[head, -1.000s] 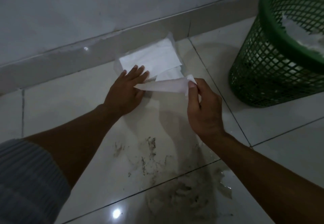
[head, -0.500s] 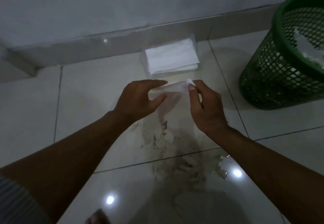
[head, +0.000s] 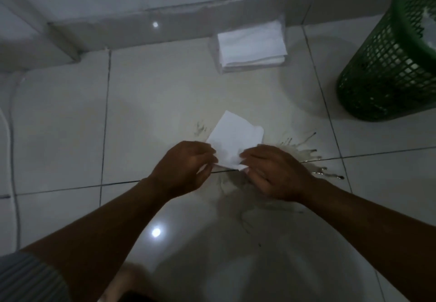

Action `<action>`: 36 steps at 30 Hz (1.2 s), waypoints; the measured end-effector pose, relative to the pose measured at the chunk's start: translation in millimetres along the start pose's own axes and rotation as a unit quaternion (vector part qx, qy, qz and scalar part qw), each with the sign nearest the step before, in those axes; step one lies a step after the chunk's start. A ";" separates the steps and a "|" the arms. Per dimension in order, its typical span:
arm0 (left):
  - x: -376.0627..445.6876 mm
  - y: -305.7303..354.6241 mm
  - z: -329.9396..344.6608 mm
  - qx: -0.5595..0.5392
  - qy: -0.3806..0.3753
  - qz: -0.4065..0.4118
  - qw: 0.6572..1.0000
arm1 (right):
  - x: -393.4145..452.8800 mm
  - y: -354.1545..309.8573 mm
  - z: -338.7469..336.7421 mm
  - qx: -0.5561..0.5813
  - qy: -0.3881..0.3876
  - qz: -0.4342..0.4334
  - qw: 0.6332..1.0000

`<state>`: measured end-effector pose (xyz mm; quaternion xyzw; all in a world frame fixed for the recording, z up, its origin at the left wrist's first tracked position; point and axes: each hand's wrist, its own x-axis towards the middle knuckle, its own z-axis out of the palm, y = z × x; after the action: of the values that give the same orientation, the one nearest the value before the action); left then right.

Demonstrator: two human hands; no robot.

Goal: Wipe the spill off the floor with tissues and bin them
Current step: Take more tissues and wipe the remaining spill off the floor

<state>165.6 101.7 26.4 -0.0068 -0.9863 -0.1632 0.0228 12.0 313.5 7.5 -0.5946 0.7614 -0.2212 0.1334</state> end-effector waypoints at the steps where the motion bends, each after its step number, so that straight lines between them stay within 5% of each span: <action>1: -5.4 3.5 3.2 -0.004 -0.023 0.013 1.000 | -6.5 -0.2 2.2 -0.008 -0.013 -0.017 1.000; 8: -28.9 19.4 21.6 -0.036 -0.134 0.065 0.988 | -32.2 -2.2 8.3 -0.006 -0.094 -0.080 0.992; 15: -21.0 26.7 36.7 -0.024 -0.013 -0.063 0.998 | -9.1 -12.2 18.8 -0.032 0.071 0.045 0.996; 19: -14.6 37.5 58.2 0.024 -0.035 -0.150 0.988 | -0.5 -34.5 51.2 -0.117 0.004 0.110 0.987; 25: -18.0 37.0 85.8 0.059 -0.062 -0.127 0.988 | -4.7 -45.1 85.6 -0.140 -0.048 0.171 0.974; 36: -27.1 16.4 111.0 0.081 -0.027 -0.090 0.992 | -9.9 -32.0 106.2 -0.141 -0.004 0.187 0.972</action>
<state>188.3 152.9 -74.6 0.0797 -0.9931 -0.0840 -0.0180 91.1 297.9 -69.2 -0.4550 0.8822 -0.0808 0.0905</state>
